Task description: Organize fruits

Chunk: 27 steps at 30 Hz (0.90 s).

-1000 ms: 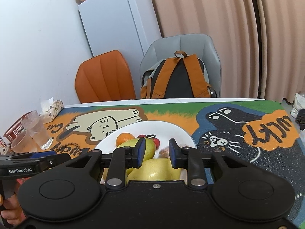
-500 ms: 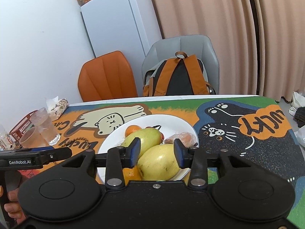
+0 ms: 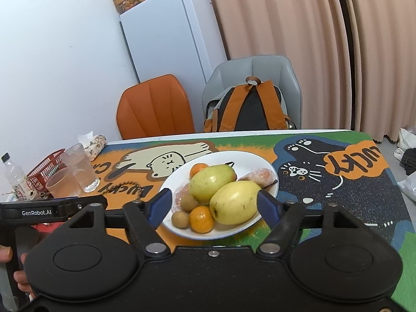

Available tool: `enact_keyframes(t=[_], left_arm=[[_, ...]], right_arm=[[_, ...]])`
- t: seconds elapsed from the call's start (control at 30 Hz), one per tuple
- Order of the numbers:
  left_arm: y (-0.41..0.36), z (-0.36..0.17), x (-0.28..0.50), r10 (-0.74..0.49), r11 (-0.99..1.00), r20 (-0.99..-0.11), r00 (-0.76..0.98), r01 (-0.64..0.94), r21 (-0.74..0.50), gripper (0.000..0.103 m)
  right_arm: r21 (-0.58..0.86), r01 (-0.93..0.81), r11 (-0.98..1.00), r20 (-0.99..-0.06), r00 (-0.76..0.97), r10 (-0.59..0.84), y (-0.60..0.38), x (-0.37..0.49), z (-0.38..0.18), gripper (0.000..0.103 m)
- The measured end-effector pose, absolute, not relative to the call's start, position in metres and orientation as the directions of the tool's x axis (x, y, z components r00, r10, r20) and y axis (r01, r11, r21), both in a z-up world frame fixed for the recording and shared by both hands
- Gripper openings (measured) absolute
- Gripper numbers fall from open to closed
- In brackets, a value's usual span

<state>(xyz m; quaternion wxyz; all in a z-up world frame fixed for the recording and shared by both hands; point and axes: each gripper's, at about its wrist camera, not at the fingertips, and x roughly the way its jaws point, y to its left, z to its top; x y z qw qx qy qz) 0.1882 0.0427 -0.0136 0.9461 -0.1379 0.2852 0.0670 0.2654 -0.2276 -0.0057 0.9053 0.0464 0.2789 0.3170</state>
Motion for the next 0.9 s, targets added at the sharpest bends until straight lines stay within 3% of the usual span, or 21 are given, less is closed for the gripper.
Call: enact_keyframes(t=[0.4,0.9], left_arm=[[0.032,-0.011,0.162,0.033,0.957,-0.563,0.826,-0.188,-0.22,0.1],[0.013,-0.005,0.128,0.002,0.967,-0.561,0.828,-0.145,-0.211,0.101]], right_arm=[[0.263,-0.518,0.814,-0.463,0.673,0.577,-0.246,0.233,-0.002,0.1],[0.304,-0.479,0.824,-0.47,0.676,0.567,-0.271,0.194,0.002,0.103]])
